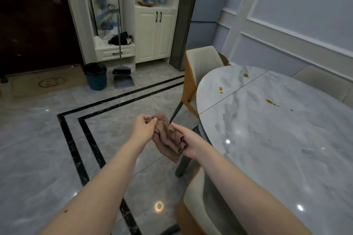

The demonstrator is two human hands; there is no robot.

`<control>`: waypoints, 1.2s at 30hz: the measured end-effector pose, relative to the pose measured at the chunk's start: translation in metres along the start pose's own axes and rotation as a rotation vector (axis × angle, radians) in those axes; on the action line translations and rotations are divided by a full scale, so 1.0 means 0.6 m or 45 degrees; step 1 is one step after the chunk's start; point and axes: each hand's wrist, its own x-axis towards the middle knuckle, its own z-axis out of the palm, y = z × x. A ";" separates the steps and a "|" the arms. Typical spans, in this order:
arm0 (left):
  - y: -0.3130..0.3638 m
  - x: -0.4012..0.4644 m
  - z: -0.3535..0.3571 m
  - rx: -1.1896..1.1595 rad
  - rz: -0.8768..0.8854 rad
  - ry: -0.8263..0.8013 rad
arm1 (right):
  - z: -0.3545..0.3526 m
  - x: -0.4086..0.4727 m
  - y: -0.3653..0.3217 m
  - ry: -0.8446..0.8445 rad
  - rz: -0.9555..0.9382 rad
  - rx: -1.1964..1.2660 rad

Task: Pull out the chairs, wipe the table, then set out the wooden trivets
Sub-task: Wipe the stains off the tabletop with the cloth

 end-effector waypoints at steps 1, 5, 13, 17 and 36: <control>0.006 0.026 0.003 -0.017 0.010 -0.023 | -0.008 0.023 -0.013 0.038 -0.012 -0.003; 0.033 0.136 0.023 -0.091 0.015 -0.124 | -0.035 0.112 -0.076 0.121 -0.046 0.005; 0.115 0.349 0.079 -0.018 0.032 -0.291 | -0.070 0.271 -0.228 0.202 -0.119 0.040; 0.142 0.441 0.128 -0.002 0.011 -0.374 | -0.106 0.323 -0.284 0.206 -0.131 -0.039; 0.224 0.721 0.486 0.463 0.217 -1.029 | -0.348 0.493 -0.414 1.249 -0.162 0.123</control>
